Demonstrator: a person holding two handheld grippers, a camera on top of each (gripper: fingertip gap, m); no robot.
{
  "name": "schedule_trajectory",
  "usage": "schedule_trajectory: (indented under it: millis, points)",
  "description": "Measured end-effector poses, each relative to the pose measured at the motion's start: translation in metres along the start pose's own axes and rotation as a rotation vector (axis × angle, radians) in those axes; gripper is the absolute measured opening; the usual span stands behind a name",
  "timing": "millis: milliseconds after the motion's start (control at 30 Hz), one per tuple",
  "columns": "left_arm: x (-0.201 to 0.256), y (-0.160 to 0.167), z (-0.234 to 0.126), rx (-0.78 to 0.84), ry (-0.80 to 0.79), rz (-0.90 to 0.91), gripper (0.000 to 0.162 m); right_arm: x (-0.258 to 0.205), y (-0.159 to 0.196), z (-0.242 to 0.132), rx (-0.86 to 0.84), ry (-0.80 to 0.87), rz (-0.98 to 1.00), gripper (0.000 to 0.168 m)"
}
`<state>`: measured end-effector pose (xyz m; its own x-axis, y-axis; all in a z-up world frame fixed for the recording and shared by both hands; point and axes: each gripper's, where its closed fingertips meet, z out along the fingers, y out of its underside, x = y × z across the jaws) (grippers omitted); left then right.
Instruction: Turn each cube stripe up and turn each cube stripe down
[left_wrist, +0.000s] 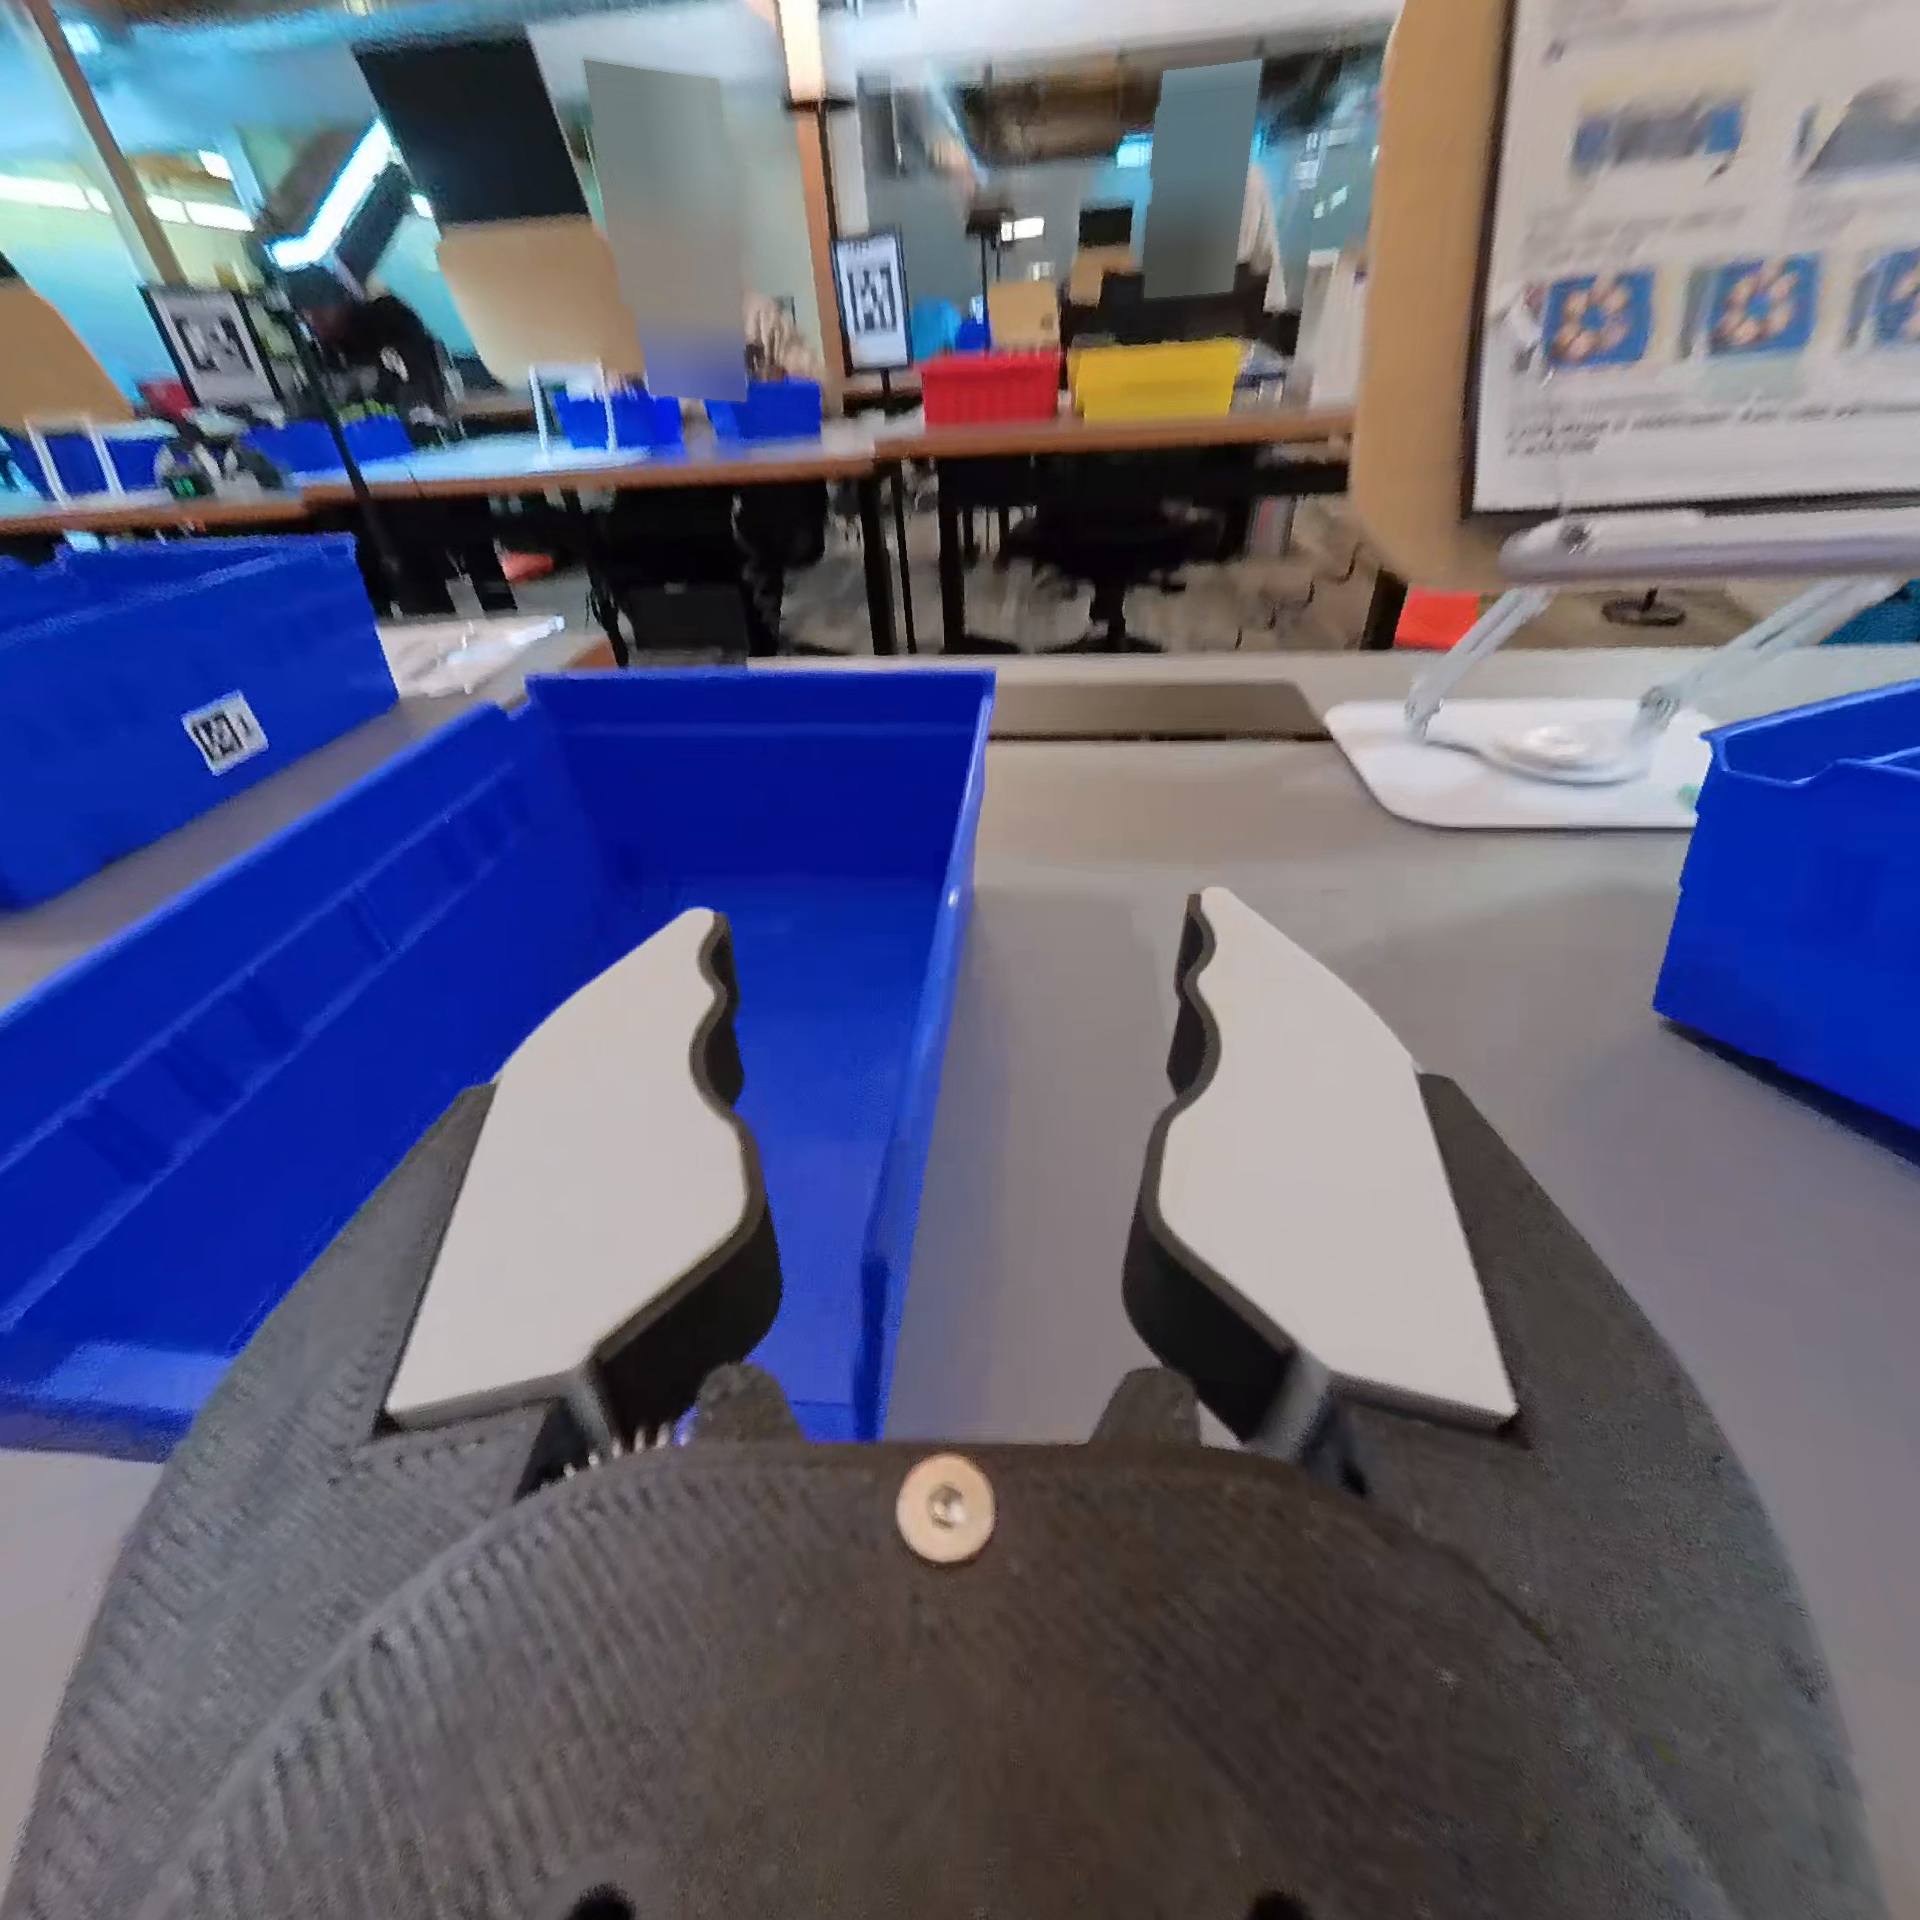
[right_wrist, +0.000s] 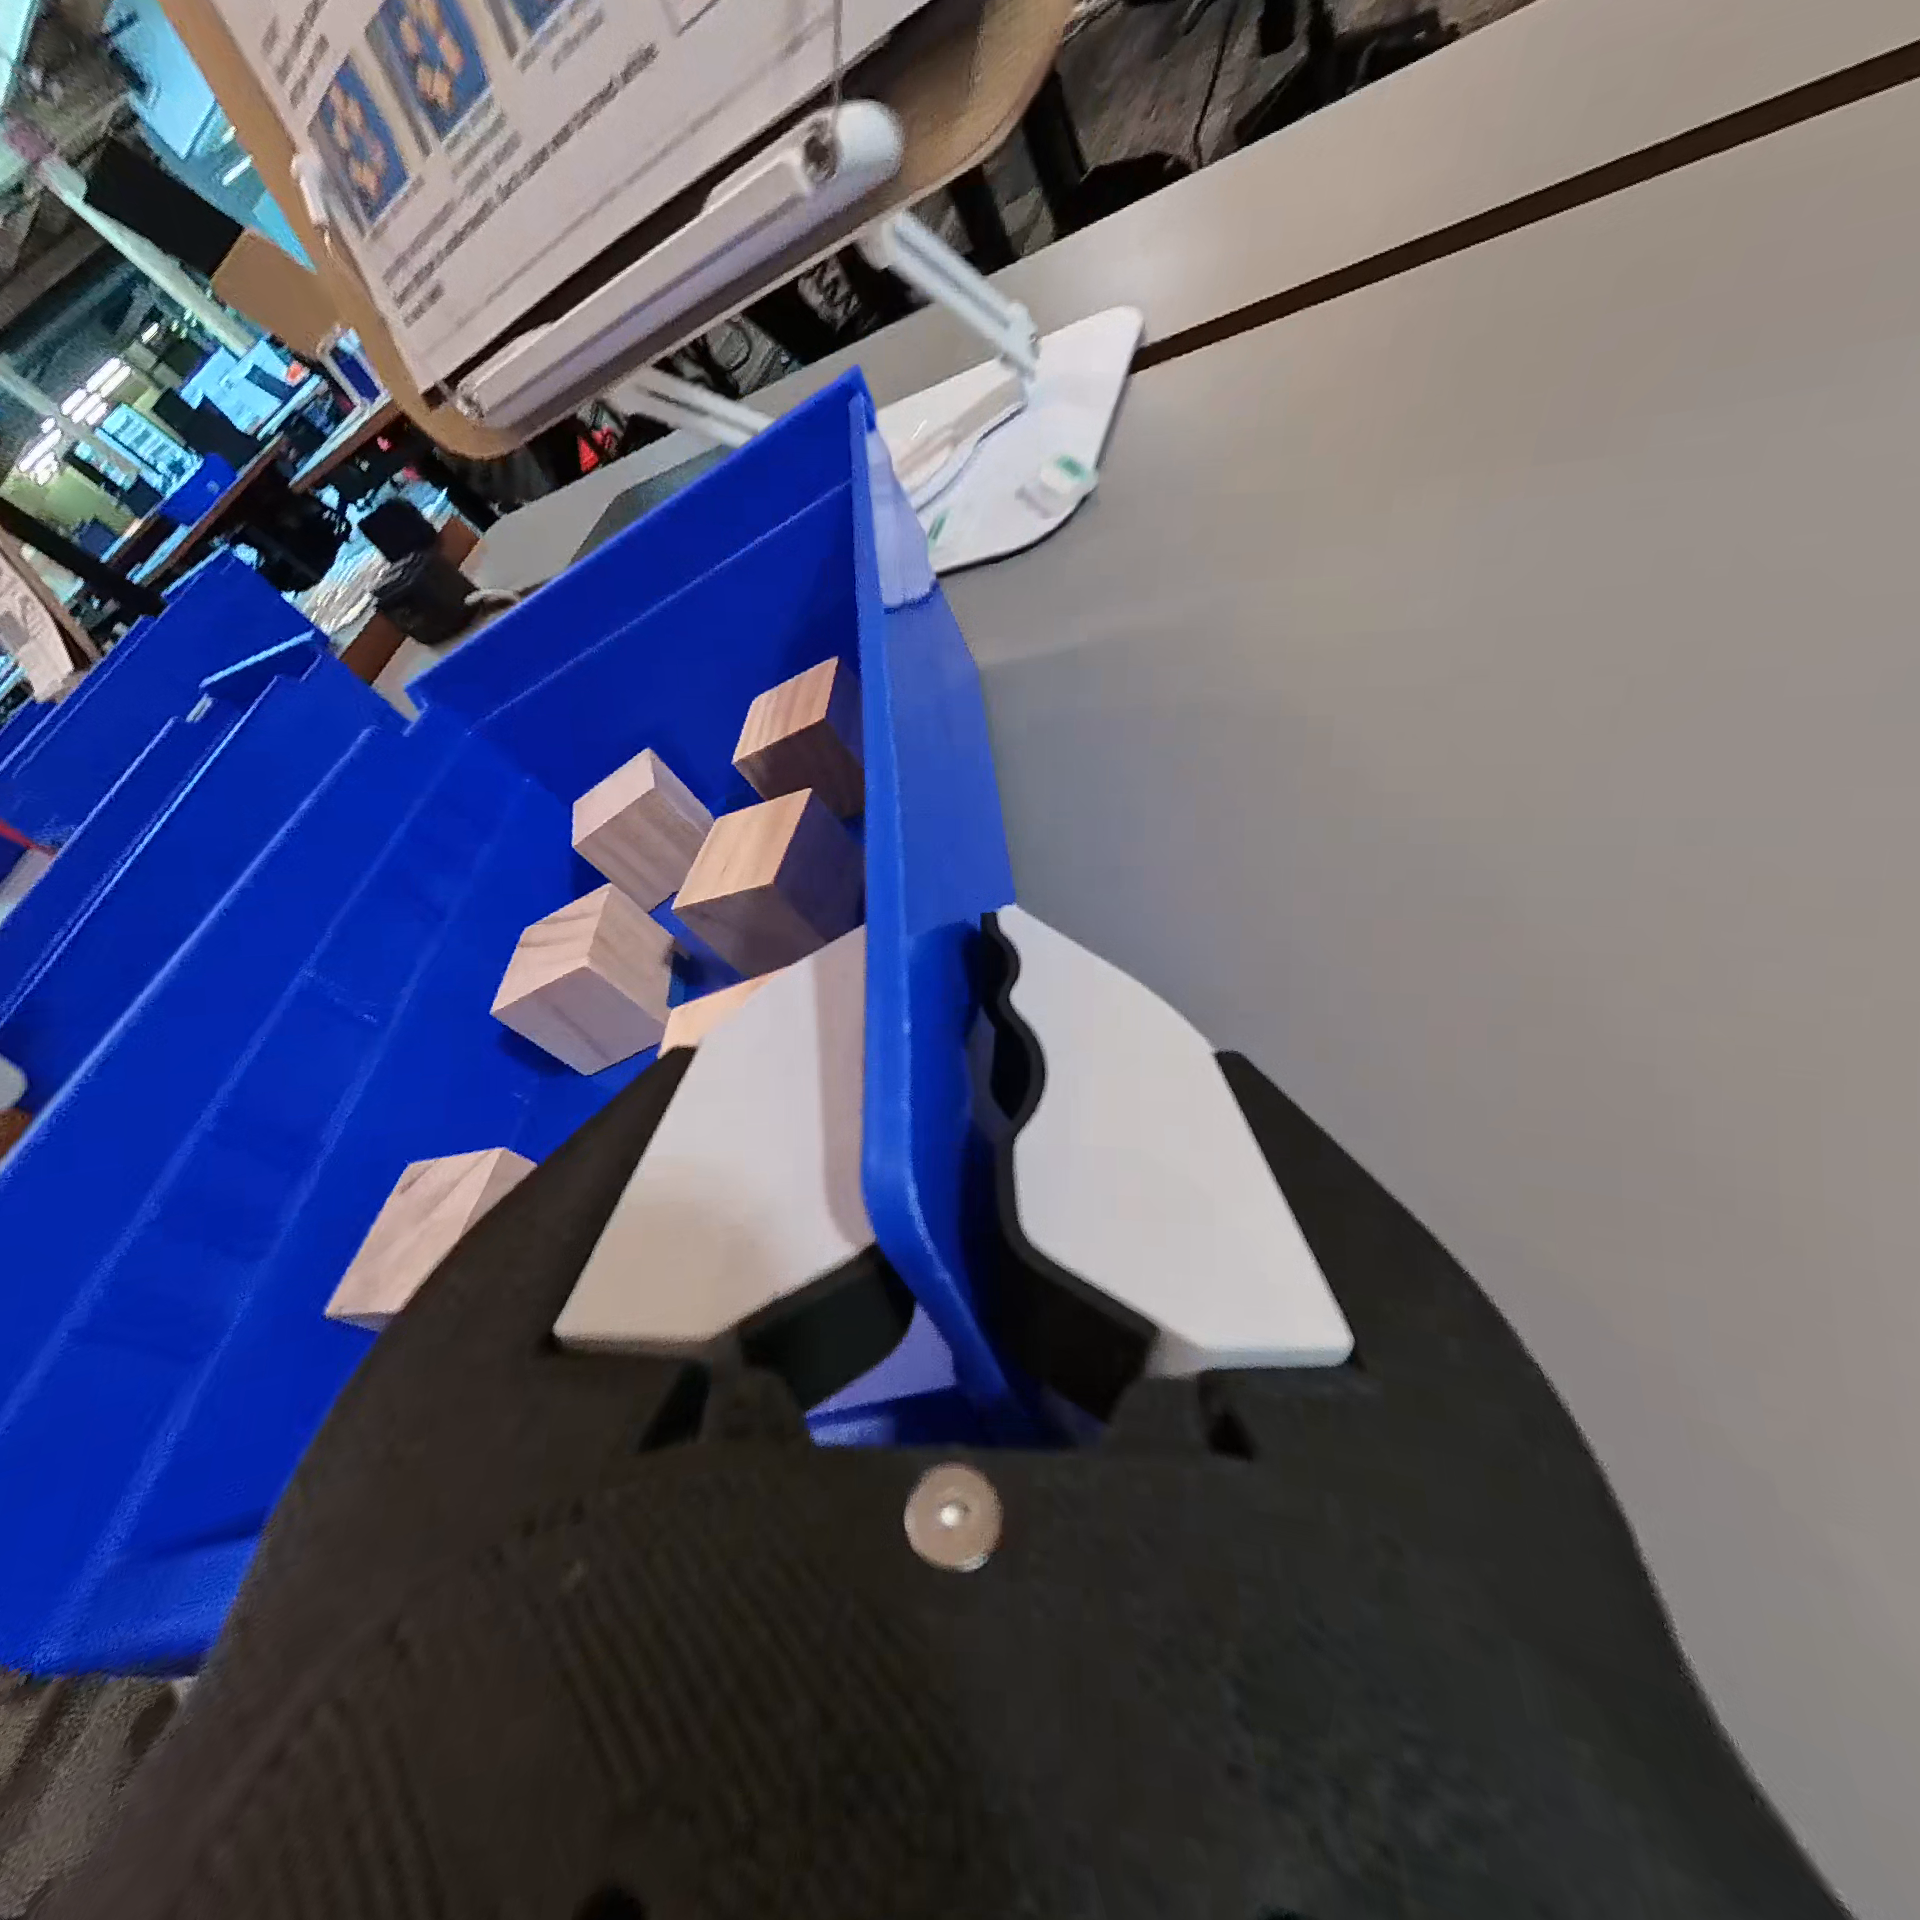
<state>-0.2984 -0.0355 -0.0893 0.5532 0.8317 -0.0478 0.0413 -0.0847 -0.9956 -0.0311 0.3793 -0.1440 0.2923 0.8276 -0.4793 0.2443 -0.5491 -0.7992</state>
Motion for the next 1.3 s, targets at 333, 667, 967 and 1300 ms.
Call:
schedule_trajectory:
  millis: [333, 667, 967, 1300]
  points:
    - [-0.019, 0.044, 0.024, -0.209, 0.022, -0.011, 0.060, -0.026, 0.012, 0.009, -0.006, -0.025, -0.041, 0.010]
    - [-0.024, 0.047, 0.030, -0.209, -0.007, 0.008, 0.050, -0.033, 0.018, 0.006, 0.002, -0.016, -0.043, 0.010]
    - [-0.012, 0.049, 0.032, -0.220, 0.050, 0.090, 0.016, -0.044, 0.023, 0.014, 0.005, -0.027, -0.057, 0.010]
    - [-0.040, -0.011, 0.014, -0.059, 0.004, 0.136, 0.005, -0.095, 0.039, 0.052, -0.041, -0.110, -0.099, 0.010]
